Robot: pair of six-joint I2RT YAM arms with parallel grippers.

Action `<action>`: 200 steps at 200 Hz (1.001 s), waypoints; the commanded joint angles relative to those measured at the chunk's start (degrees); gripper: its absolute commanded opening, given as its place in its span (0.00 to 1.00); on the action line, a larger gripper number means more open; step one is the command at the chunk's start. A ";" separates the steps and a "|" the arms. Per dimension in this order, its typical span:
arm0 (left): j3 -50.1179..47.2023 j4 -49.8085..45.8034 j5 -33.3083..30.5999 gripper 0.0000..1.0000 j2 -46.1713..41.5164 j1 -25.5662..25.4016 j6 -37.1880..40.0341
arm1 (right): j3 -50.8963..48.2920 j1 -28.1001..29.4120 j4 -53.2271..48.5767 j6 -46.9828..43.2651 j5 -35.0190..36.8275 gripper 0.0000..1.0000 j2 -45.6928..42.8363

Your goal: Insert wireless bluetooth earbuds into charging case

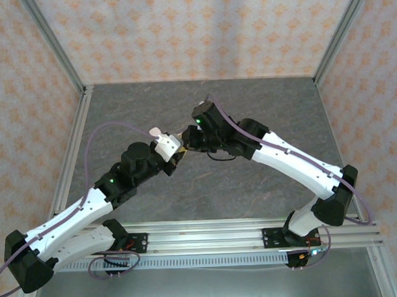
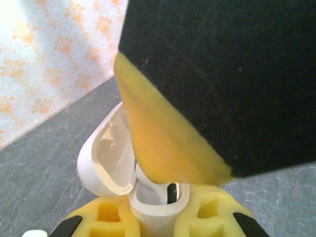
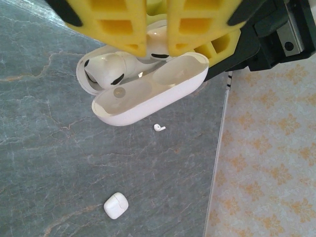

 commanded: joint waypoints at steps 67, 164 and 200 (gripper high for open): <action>0.33 4.31 2.53 0.00 -2.06 -1.72 3.39 | 0.23 0.06 0.71 -1.35 3.39 0.00 -0.79; -0.48 4.29 1.93 0.00 -2.22 -1.74 3.34 | -0.15 0.06 0.73 -0.76 3.75 0.00 -3.09; -0.82 4.20 1.61 0.00 -2.47 -1.72 3.32 | -1.53 0.01 0.20 1.67 2.65 0.20 -3.50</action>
